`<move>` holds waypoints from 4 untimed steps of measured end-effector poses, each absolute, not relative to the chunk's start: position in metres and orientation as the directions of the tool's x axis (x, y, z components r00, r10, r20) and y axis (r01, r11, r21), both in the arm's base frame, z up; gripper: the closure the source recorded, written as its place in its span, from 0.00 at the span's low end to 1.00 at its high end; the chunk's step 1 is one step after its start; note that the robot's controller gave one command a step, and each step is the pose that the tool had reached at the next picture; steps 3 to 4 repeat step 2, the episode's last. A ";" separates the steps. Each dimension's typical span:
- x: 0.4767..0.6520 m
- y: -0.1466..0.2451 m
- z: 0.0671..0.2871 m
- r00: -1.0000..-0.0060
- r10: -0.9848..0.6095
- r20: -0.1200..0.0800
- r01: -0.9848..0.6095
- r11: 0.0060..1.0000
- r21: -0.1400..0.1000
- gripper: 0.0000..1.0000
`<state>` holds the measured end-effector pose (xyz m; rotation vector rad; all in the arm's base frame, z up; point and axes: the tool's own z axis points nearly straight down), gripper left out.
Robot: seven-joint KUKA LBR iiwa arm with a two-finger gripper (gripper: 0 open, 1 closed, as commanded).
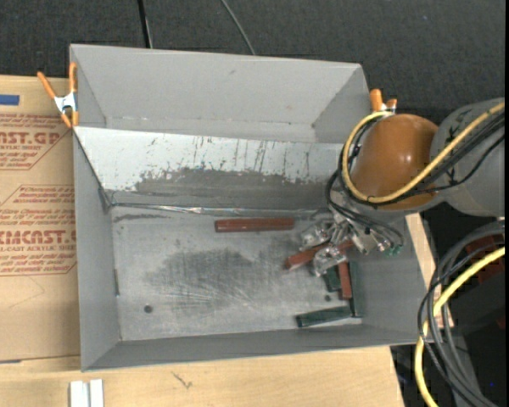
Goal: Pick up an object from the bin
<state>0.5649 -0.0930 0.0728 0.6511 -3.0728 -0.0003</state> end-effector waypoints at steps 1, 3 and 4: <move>0.565 -0.093 0.073 -0.914 -0.406 0.000 -0.406 0.914 0.000 1.00; 0.560 -0.085 0.216 -0.928 -0.372 -0.003 -0.372 0.928 0.000 1.00; 0.560 -0.085 0.216 -0.928 -0.372 -0.003 -0.372 0.928 0.000 1.00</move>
Offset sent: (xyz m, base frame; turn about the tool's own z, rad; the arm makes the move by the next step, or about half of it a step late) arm -0.0053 0.0068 0.1432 0.0363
